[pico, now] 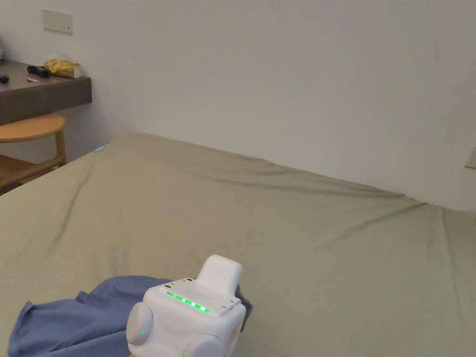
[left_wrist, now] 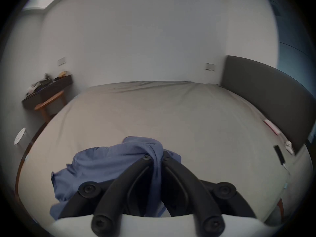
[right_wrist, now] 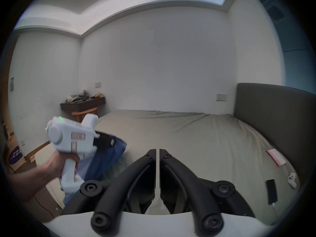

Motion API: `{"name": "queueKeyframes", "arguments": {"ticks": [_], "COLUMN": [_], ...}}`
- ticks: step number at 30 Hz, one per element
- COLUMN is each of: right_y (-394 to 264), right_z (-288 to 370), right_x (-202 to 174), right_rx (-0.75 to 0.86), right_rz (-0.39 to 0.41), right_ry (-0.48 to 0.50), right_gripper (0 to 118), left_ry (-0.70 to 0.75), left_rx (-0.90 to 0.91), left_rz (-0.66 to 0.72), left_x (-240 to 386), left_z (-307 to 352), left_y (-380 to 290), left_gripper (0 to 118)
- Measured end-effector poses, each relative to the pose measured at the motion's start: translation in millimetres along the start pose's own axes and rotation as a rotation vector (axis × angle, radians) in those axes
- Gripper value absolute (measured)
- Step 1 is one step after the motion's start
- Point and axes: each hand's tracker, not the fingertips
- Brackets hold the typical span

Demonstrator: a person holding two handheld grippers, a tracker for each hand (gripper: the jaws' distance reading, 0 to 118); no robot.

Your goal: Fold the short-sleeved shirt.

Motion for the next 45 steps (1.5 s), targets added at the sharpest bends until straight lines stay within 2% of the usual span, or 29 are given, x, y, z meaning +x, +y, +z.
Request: {"name": "queueKeyframes", "arguments": {"ticks": [7,11,14,16,19,20,22,23,25,28,32,37,39,41,42,43,44,45], "right_y": [19.7,19.0,12.5,6.9,-1.4,-4.1,-8.7,-10.3,-12.5,-12.3,-3.2,13.8,18.4,21.7,23.5,24.3,24.5,24.3], "right_z": [83.4,126.3,149.0,161.0,175.3,179.0,184.6,186.9,189.9,192.2,191.9,177.5,168.8,159.9,155.1,151.3,148.9,146.7], "right_x": [82.0,114.6,130.2,139.2,151.1,153.5,156.0,156.6,156.9,154.5,138.3,105.7,90.6,75.4,66.5,58.5,52.4,45.6], "right_rx": [0.093,0.109,0.104,0.100,0.086,0.079,0.074,0.070,0.068,0.064,0.091,0.137,0.156,0.163,0.159,0.159,0.158,0.156], "right_rz": [-0.035,-0.058,-0.041,-0.058,-0.090,-0.097,-0.105,-0.108,-0.114,-0.131,-0.113,-0.084,-0.074,-0.066,-0.067,-0.070,-0.072,-0.072], "right_ry": [-0.219,-0.290,-0.366,-0.383,-0.409,-0.418,-0.431,-0.436,-0.439,-0.427,-0.395,-0.296,-0.252,-0.219,-0.199,-0.163,-0.148,-0.137], "right_gripper": [5,5,5,5,5,5,5,5,5,5,5,5,5,5,5,5,5,5], "left_ry": [-0.308,-0.476,-0.574,-0.608,-0.592,-0.590,-0.550,-0.573,-0.545,-0.463,-0.366,-0.164,-0.083,-0.026,0.010,0.040,0.065,0.102], "left_rx": [-0.057,-0.091,-0.132,-0.143,-0.177,-0.216,-0.314,-0.255,-0.278,-0.218,-0.070,0.121,0.119,0.162,0.171,0.164,0.157,0.167], "left_rz": [-0.149,-0.174,-0.161,-0.208,-0.252,-0.250,-0.194,-0.125,-0.111,-0.105,-0.028,0.124,0.153,0.182,0.192,0.186,0.184,0.194], "left_x": [183.5,272.6,318.6,343.4,363.9,366.6,364.4,356.1,340.5,308.6,229.6,108.9,71.9,40.1,25.2,14.1,5.9,1.8], "left_z": [17.7,41.5,57.1,67.8,68.4,64.8,58.1,62.6,65.7,78.8,115.6,191.7,221.8,250.9,264.9,275.4,283.1,290.6], "left_y": [-27.9,-45.2,-60.2,-72.2,-92.9,-99.4,-112.4,-113.0,-108.7,-86.8,-34.4,2.2,5.2,-4.7,-11.2,-17.7,-22.8,-30.9], "left_gripper": [3,3,3,3,12,27,111,115,108,108,108,107,107,101,92,73,24,0]}}
